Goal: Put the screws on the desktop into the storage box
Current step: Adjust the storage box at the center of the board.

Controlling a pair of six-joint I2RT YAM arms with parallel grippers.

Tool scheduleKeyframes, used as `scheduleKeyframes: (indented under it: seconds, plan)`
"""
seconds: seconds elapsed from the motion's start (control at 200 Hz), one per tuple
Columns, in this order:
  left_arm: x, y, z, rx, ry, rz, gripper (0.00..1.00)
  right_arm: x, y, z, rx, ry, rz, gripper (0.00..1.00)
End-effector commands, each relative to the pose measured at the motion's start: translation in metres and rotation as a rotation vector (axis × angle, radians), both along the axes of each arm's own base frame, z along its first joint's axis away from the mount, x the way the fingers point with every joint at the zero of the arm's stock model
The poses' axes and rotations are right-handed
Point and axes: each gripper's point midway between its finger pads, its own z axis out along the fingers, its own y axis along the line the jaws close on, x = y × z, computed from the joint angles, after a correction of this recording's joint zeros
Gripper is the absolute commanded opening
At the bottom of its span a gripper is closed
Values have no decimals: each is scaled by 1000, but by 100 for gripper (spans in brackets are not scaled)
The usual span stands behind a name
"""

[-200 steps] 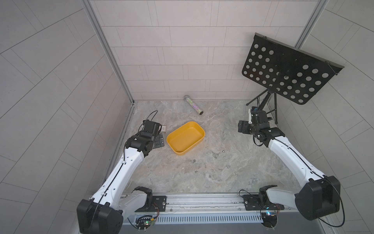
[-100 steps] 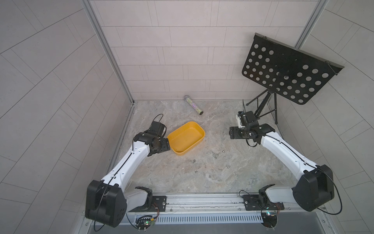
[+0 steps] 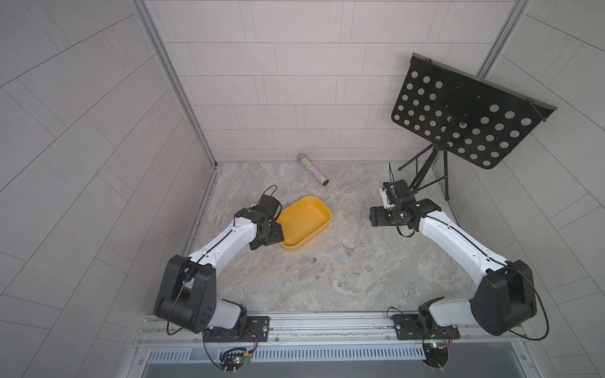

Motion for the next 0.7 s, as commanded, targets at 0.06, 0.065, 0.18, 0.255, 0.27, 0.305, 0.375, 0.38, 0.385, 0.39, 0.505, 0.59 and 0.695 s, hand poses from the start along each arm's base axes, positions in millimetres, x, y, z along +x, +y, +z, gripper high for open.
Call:
scheduleKeyframes:
  seconds: [0.06,0.065,0.18,0.255,0.27,0.305,0.375,0.38,0.385,0.39,0.505,0.59,0.695]
  plan:
    - [16,-7,-1,-5,-26,7,76,0,1,1,-13,14,14,87]
    - [16,-7,-1,-5,-27,7,76,0,1,1,-13,13,15,87]
    - [19,-10,-7,-2,-11,-1,73,0,1,1,-18,16,15,87]
    - [20,-10,-12,1,0,-3,68,-1,1,0,-18,21,14,87]
    - [20,-10,-13,1,2,-3,67,-1,1,0,-18,21,15,87]
    - [20,-11,-15,2,5,-5,63,-1,1,0,-16,21,15,86]
    - [22,-12,-18,2,11,-11,55,-2,1,0,-19,25,16,85]
    - [22,-12,-18,2,13,-12,54,-2,1,0,-19,25,16,85]
    - [22,-12,-18,4,13,-13,54,-2,1,1,-18,24,15,85]
    - [23,-12,-18,3,12,-13,53,-2,1,1,-18,24,16,85]
    - [27,-13,-18,15,22,-43,40,-5,-1,4,-21,26,16,83]
    - [33,-15,-15,37,37,-96,31,-9,-1,5,-21,30,17,81]
    - [43,-20,-8,53,52,-173,22,-17,-1,5,-13,40,15,80]
